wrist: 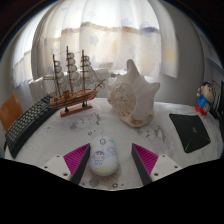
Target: Arrange mouse
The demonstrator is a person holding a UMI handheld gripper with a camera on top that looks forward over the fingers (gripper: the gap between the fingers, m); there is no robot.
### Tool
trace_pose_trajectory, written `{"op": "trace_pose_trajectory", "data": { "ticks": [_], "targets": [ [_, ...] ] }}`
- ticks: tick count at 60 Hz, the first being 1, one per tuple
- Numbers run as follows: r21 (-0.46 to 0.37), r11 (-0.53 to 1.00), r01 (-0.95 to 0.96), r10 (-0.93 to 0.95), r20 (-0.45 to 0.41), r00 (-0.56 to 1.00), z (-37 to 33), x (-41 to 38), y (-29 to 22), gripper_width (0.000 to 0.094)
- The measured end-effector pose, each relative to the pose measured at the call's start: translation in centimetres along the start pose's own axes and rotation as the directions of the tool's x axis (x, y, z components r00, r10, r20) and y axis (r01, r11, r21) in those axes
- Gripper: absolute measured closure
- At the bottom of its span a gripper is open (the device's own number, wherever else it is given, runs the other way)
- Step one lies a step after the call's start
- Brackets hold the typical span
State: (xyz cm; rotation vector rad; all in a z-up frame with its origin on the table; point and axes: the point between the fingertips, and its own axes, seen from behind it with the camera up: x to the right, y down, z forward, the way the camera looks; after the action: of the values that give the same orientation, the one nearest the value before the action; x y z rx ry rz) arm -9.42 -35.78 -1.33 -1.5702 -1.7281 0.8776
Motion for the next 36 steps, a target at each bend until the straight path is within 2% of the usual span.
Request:
{"op": "trace_pose_trajectory", "data": {
  "ticks": [11, 14, 17, 18, 19, 22, 28, 36],
  "targets": [
    [-0.017, 1.000, -0.006, 0.006, 0.006, 1.000, 0.6, 0.0, -0.2, 0.0080],
    [-0.017, 1.000, -0.008, 0.008, 0.013, 1.000, 0.6, -0.2, -0.2, 0.0105],
    [-0.017, 1.000, -0.012, 0.013, 0.024, 1.000, 0.5, -0.4, -0.1, 0.0228],
    [-0.020, 1.000, -0.008, 0.008, 0.026, 1.000, 0.5, -0.5, -0.1, 0.0325],
    [-0.020, 1.000, -0.004, 0.005, 0.025, 1.000, 0.5, -0.4, -0.1, 0.0481],
    [-0.026, 1.000, -0.004, 0.004, -0.014, 1.000, 0.5, 0.3, 0.0, 0.0495],
    [-0.032, 0.999, -0.022, 0.022, -0.004, 1.000, 0.3, 0.5, -0.5, 0.0517],
    [-0.017, 0.998, -0.056, 0.056, -0.039, 0.998, -1.1, 3.0, -2.5, 0.0519]
  ]
}}
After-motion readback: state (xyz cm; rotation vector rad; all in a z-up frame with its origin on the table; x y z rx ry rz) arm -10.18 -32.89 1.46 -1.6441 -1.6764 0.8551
